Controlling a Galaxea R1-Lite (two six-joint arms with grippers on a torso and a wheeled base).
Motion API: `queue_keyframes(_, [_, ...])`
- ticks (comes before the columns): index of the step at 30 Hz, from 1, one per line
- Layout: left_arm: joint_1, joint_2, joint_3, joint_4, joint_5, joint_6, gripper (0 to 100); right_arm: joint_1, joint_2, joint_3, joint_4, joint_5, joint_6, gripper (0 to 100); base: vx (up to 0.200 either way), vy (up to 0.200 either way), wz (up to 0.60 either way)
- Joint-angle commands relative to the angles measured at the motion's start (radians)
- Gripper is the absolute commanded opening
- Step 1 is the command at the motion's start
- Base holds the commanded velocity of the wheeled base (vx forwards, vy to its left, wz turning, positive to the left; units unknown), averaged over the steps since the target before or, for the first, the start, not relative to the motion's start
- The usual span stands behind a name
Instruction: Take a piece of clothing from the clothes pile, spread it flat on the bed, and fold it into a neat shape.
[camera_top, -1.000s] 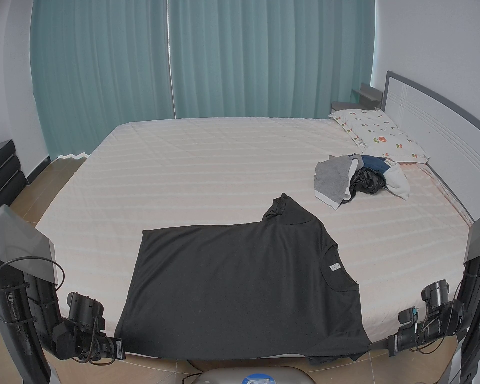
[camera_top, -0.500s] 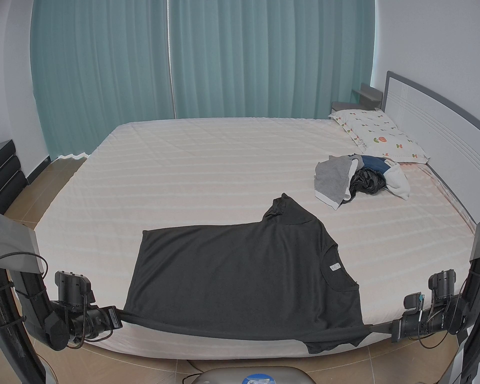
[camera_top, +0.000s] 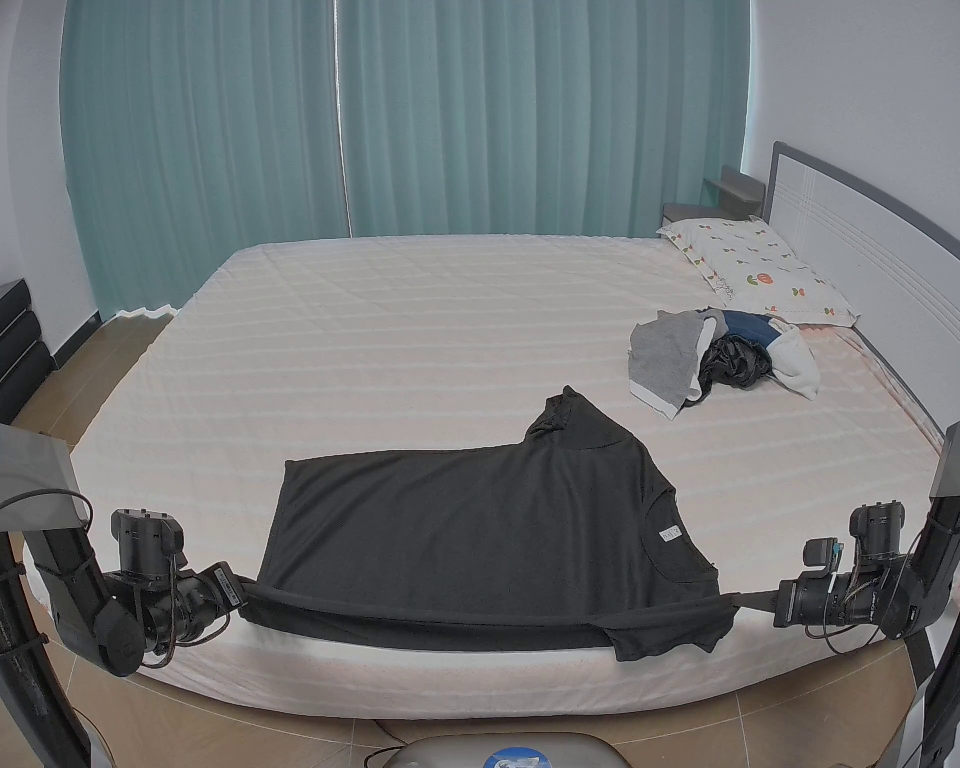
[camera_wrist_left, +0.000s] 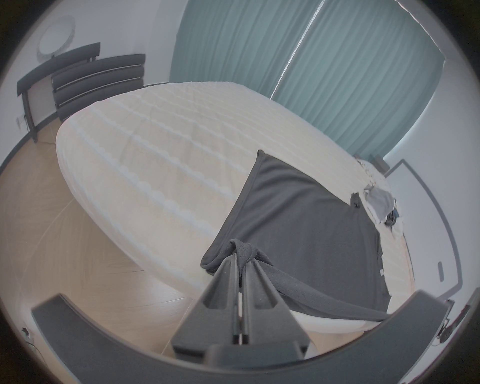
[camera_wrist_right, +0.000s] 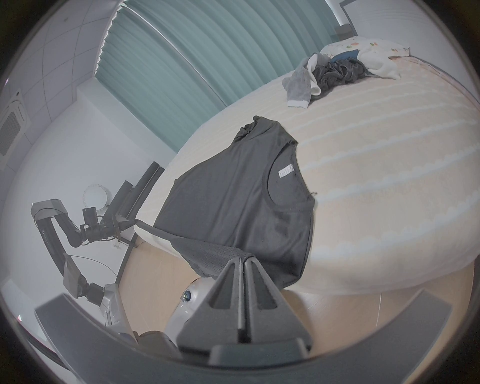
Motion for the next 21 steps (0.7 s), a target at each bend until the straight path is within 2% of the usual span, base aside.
queue_keyframes(1, [0.002, 0.005, -0.033, -0.001, 0.0, -0.015, 0, 0.007, 0.01, -0.041, 0.0, -0.002, 0.003, 0, 0.0, 0.0, 0.0])
queue_keyframes(16, [0.002, 0.074, -0.087, 0.003, 0.002, -0.063, 0, 0.036, 0.026, -0.117, 0.02, -0.017, 0.029, 0, 0.0, 0.0, 0.0])
queue_keyframes(21, [-0.007, 0.117, -0.145, 0.005, 0.002, -0.145, 0, 0.036, 0.042, -0.199, 0.086, -0.019, 0.054, 0, 0.0, 0.0, 0.0])
